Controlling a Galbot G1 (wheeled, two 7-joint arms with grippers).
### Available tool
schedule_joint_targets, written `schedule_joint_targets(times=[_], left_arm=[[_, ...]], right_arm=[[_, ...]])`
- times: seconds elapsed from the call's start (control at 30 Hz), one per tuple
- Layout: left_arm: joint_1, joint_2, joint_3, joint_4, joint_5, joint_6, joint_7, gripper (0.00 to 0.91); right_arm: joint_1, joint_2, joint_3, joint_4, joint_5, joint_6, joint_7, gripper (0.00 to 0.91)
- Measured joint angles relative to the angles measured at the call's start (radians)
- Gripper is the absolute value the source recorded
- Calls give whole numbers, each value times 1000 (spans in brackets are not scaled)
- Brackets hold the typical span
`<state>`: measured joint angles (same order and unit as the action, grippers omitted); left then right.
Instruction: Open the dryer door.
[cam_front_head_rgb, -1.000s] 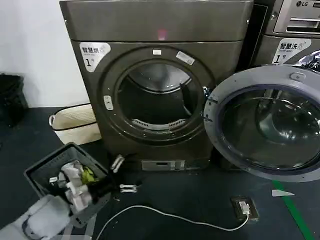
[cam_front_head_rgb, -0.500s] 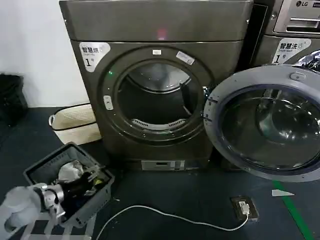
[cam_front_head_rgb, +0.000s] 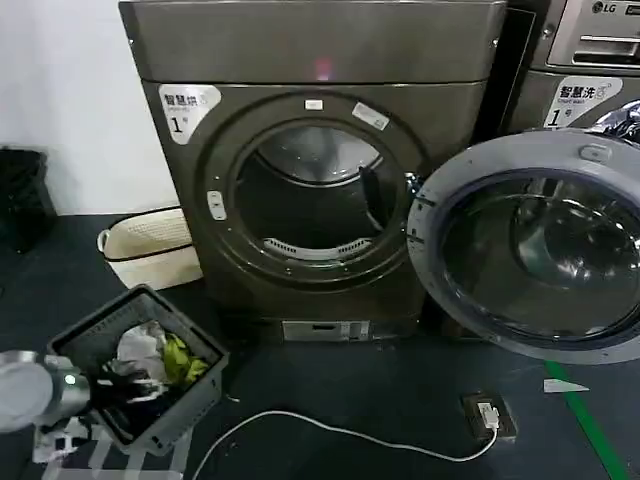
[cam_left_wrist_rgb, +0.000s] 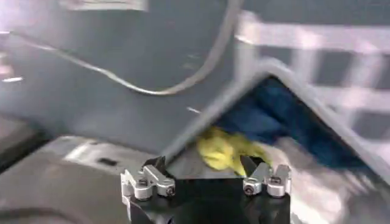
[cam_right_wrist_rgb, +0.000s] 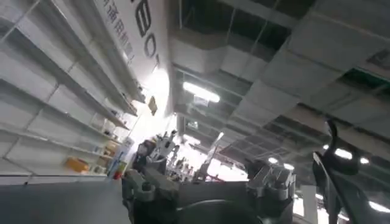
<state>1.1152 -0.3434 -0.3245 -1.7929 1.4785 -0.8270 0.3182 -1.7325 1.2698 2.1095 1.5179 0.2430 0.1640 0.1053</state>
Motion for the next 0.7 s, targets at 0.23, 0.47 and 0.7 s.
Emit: schedule_joint_targets(times=[0.23, 0.47, 0.7], left_arm=[[-42, 28, 24, 7, 73, 1, 40, 907], [-47, 39, 26, 3, 80, 2, 47, 907], [-48, 42, 26, -2, 83, 2, 49, 907]], right_arm=[[-1, 9, -2, 8, 4, 0, -1, 907], [0, 20, -4, 23, 6, 0, -4, 907], [-5, 26, -6, 28, 33, 4, -10, 907]])
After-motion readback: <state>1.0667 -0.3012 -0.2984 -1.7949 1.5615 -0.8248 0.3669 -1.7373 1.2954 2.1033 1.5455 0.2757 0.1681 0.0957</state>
